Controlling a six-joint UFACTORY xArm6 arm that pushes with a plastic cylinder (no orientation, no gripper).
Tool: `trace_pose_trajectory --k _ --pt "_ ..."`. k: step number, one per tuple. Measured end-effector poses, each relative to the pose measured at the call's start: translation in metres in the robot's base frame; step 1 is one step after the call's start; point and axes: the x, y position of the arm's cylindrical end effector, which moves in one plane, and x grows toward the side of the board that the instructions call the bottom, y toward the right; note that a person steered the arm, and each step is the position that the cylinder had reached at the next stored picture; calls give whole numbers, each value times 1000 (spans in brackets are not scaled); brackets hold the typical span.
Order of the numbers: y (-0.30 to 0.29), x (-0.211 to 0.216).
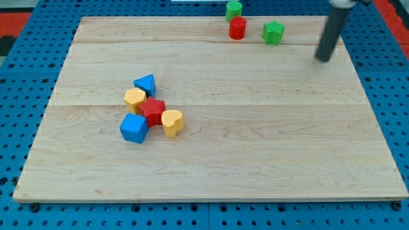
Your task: Drag the green star into the group of blocks
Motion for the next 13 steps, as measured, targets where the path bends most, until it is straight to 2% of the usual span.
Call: trace_pose_trajectory --k 1,2,3,4,5,6,7,8,9,10,11,13 --pt "-33 -43" --pt "-79 -55" --pt "-161 -42" --pt "-171 -41" --pt "-231 -4" --pt "-269 61" --pt "-269 62" --pt "-259 11" --pt "-296 9" --pt "-337 45" --pt "-335 76" --pt "-303 80"
